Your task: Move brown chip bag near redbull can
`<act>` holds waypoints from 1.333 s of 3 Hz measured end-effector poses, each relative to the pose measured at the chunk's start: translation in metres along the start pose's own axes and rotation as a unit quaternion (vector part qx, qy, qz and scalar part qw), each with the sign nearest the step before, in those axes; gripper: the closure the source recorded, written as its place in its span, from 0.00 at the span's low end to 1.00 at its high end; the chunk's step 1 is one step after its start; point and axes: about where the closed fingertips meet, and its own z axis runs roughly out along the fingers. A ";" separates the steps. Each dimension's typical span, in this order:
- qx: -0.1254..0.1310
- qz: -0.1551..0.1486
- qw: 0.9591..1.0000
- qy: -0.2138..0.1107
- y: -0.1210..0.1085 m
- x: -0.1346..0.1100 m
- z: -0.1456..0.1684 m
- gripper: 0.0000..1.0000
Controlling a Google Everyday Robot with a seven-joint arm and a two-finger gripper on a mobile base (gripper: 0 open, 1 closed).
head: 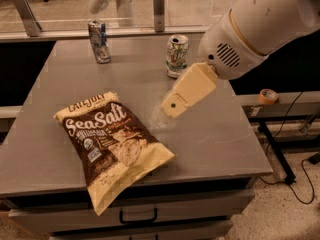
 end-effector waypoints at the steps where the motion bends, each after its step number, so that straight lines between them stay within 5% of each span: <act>1: -0.049 -0.004 0.999 -0.023 0.055 -0.026 0.041 0.00; 3: -0.064 -0.041 0.997 -0.030 0.090 -0.045 0.065 0.00; 4: -0.071 -0.078 0.994 -0.029 0.097 -0.041 0.104 0.00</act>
Offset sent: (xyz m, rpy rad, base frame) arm -0.0395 0.1007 -0.0337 0.1166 0.0822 0.0936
